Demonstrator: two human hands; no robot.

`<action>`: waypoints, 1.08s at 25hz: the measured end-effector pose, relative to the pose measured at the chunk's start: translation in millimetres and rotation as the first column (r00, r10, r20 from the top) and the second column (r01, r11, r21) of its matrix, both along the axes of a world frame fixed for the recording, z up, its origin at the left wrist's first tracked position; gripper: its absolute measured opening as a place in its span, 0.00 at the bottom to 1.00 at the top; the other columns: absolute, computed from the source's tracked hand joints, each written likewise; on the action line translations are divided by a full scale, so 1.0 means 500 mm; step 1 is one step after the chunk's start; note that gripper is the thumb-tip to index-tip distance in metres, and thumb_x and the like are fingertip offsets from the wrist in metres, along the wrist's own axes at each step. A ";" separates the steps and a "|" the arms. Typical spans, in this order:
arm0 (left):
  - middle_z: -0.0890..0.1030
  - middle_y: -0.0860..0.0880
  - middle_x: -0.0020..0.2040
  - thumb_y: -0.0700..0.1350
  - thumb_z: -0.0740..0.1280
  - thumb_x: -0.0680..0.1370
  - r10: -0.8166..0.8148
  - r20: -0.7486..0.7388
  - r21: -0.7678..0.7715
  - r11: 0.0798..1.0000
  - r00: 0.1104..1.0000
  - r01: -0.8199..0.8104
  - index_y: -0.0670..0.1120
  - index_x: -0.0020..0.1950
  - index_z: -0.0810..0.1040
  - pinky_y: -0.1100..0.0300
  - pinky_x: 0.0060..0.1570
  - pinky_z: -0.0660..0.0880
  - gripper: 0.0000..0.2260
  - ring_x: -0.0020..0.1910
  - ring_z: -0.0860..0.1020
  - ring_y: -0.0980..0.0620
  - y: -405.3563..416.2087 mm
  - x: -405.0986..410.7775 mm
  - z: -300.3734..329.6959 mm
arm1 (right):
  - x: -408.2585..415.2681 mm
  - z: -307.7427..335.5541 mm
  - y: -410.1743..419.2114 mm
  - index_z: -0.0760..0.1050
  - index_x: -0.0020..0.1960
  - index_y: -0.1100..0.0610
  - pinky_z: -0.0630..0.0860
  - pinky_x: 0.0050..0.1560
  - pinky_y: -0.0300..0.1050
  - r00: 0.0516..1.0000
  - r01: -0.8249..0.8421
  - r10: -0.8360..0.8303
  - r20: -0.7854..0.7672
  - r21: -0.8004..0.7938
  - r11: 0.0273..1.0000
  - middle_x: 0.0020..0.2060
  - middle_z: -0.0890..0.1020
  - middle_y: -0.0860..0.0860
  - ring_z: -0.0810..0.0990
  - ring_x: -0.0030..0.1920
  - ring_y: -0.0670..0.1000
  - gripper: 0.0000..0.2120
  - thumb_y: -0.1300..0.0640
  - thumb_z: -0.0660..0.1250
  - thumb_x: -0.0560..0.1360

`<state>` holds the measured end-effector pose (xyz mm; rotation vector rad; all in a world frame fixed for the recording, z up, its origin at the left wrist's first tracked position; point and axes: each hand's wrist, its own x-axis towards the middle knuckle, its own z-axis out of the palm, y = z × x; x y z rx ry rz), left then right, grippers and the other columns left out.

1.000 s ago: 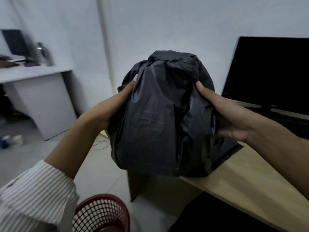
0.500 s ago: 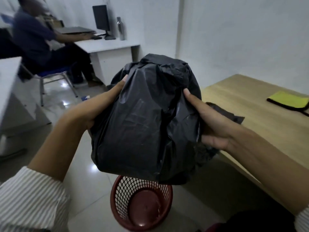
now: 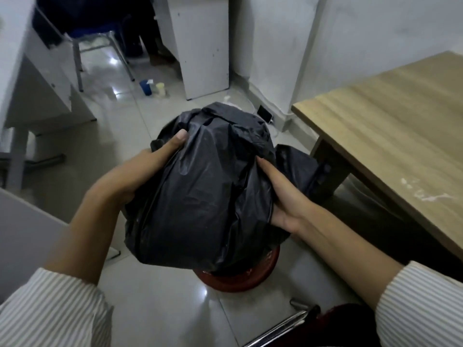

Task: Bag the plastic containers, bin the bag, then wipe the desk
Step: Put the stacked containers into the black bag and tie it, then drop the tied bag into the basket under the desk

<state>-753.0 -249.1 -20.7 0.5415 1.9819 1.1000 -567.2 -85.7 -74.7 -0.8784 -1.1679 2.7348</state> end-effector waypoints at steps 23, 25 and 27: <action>0.72 0.46 0.69 0.60 0.67 0.74 -0.016 0.103 -0.247 0.968 0.995 0.041 0.48 0.71 0.66 0.52 0.62 0.71 0.29 0.66 0.72 0.45 0.065 0.103 -0.436 | -0.003 -0.275 0.033 0.60 0.75 0.56 0.65 0.69 0.63 0.755 -0.097 -0.114 0.646 0.281 0.955 0.73 0.64 0.57 0.64 0.71 0.61 0.24 0.58 0.60 0.80; 0.72 0.45 0.69 0.58 0.66 0.76 0.004 0.079 -0.234 0.972 0.997 0.015 0.47 0.70 0.68 0.53 0.62 0.71 0.26 0.66 0.72 0.45 0.070 0.112 -0.447 | 0.001 -0.279 0.030 0.62 0.73 0.55 0.68 0.67 0.61 0.752 -0.120 -0.100 0.651 0.286 0.951 0.70 0.66 0.56 0.67 0.68 0.59 0.23 0.57 0.61 0.80; 0.72 0.45 0.69 0.56 0.66 0.77 0.011 0.044 -0.223 0.975 0.999 -0.001 0.47 0.70 0.68 0.53 0.63 0.70 0.25 0.67 0.72 0.45 0.075 0.120 -0.455 | 0.007 -0.280 0.028 0.64 0.72 0.54 0.70 0.64 0.58 0.757 -0.132 -0.093 0.646 0.291 0.947 0.68 0.69 0.55 0.69 0.66 0.57 0.21 0.57 0.62 0.79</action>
